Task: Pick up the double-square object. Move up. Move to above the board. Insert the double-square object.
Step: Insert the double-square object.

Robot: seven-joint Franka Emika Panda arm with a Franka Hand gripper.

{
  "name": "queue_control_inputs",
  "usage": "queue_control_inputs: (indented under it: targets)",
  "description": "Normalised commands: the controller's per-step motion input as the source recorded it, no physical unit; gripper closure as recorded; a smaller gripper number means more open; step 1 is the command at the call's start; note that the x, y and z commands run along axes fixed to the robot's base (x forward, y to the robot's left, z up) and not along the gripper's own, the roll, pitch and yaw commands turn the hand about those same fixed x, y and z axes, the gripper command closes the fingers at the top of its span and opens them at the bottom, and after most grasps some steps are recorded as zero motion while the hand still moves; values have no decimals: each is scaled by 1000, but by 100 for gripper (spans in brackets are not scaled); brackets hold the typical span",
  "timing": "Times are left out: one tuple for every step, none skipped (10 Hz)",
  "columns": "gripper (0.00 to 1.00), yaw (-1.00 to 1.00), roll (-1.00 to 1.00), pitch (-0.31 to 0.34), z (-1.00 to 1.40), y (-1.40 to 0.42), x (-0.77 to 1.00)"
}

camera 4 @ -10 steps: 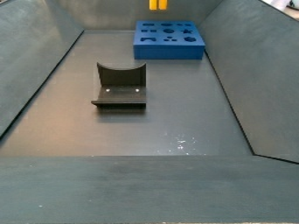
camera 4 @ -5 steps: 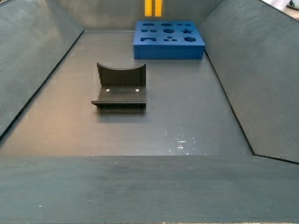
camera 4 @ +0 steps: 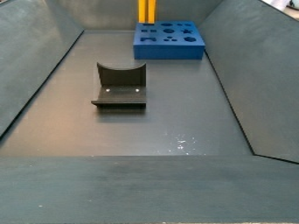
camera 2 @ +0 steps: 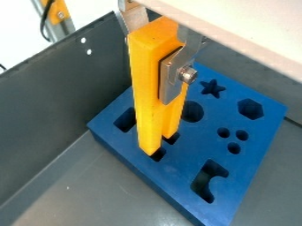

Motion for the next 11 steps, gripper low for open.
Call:
queue_control_inputs:
  targets:
    - [100, 483, 51, 0, -317, -54, 351]
    - [100, 0, 0, 9, 0, 17, -26]
    - [100, 0, 40, 23, -137, 103, -274]
    - [100, 0, 0, 7, -49, 83, -249]
    - [100, 0, 0, 0, 0, 0, -40]
    - [100, 0, 0, 0, -17, 0, 0]
    - [100, 0, 0, 0, -109, 0, 0]
    - [100, 0, 17, -7, -249, -31, -9]
    - [100, 0, 33, -4, -291, -9, -3]
    - [100, 0, 43, -3, -294, -11, -3]
    - [100, 0, 37, -6, -291, -3, 0]
